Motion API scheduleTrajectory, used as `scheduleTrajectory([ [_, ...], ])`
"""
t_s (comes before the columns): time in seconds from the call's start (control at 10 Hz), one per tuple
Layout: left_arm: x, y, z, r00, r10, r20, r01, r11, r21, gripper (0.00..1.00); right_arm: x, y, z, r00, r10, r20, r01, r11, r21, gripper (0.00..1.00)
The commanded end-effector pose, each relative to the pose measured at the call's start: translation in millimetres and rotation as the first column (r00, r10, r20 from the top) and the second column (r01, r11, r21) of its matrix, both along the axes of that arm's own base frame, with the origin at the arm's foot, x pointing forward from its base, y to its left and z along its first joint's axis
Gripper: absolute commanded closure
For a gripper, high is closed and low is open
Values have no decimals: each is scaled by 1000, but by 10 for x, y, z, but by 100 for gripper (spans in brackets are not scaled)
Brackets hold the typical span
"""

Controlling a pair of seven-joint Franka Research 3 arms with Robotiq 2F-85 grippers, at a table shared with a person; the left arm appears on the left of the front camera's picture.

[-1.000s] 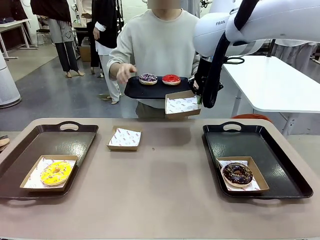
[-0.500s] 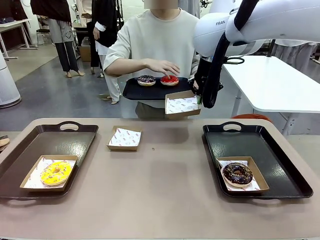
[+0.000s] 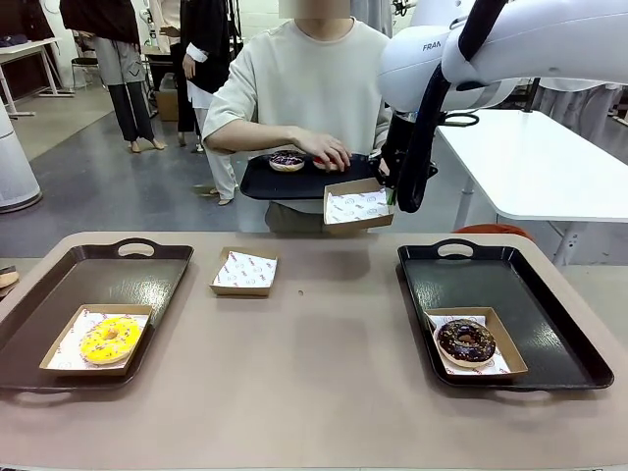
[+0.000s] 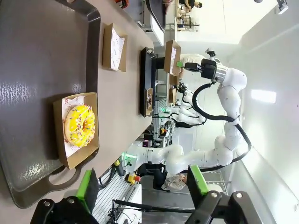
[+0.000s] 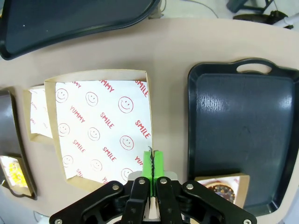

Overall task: Individually package the donuts and arrange them on the tray.
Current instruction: Place the picked Paper togo box on the Handle tray while simultaneously picking up another Paper togo box from the table with the other hand.

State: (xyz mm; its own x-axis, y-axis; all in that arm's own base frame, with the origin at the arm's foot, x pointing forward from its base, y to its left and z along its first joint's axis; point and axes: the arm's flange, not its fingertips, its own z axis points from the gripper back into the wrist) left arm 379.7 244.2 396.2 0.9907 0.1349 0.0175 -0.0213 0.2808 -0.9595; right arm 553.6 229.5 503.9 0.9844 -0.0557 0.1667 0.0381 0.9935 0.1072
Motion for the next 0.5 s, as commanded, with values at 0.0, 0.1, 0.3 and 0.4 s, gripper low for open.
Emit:
scheduleTrajectory([
  [0.0,-15,1,17,1000,-2,4,2,1000,-8,0,-55,-22,-30,1000,-1,17,1,1000,6,100],
  [0.1,-15,1,17,1000,-2,4,2,1000,-8,0,-55,-22,-30,1000,-1,17,1,1000,6,100],
  [0.3,-15,1,17,1000,-2,4,2,1000,-8,0,-55,-22,-30,1000,-1,17,1,1000,6,100],
  [0.4,-15,1,17,1000,-2,4,2,1000,-8,0,-55,-22,-30,1000,-1,17,1,1000,6,100],
])
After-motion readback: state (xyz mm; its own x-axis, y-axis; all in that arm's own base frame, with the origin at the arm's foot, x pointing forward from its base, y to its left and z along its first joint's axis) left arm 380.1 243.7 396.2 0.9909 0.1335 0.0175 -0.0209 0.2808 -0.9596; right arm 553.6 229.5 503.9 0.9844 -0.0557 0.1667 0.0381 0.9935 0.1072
